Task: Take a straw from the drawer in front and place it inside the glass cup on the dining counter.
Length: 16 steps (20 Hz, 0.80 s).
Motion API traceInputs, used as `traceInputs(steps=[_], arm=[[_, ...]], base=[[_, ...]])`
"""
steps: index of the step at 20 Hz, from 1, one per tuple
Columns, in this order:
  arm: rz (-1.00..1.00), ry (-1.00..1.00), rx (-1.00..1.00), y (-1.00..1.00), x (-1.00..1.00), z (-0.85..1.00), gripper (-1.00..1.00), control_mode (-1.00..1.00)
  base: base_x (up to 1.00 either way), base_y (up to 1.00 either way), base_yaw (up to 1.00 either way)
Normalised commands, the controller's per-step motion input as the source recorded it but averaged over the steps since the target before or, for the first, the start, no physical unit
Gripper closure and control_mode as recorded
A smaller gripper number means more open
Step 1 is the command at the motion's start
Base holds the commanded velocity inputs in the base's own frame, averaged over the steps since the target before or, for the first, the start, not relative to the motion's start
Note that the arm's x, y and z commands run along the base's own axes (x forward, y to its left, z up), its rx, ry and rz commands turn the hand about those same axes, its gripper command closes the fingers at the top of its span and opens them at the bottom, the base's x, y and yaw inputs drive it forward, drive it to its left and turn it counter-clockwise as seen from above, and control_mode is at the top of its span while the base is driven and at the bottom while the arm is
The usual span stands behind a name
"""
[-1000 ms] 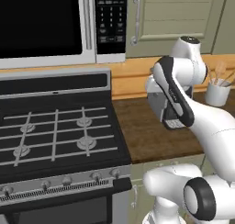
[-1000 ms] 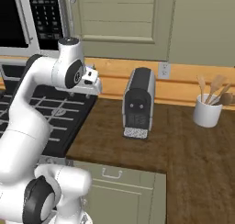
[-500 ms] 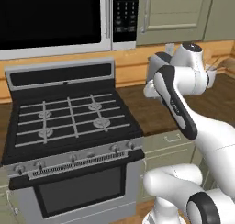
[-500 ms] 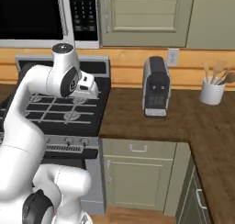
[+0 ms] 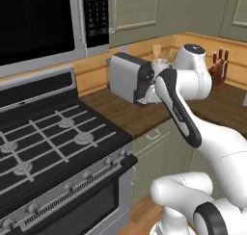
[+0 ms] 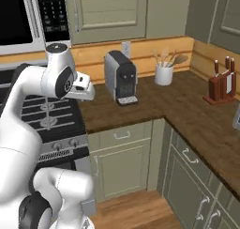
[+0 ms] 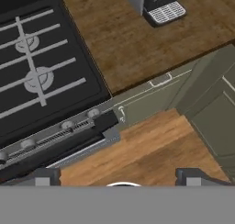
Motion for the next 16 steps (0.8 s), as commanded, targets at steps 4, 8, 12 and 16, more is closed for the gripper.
traceInputs(steps=[4, 8, 12, 16], arm=[[0.0, 0.0, 0.0, 0.0, 0.0, 0.0, -1.0, 1.0], [0.0, 0.0, 0.0, 0.0, 0.0, 0.0, -1.0, 1.0], [0.0, 0.0, 0.0, 0.0, 0.0, 0.0, -1.0, 1.0], [0.0, 0.0, 0.0, 0.0, 0.0, 0.0, -1.0, 1.0]], base=[[0.03, 0.67, -0.64], [0.0, 0.75, -0.55], [0.06, 0.55, -0.48], [0.26, 0.35, -0.47]])
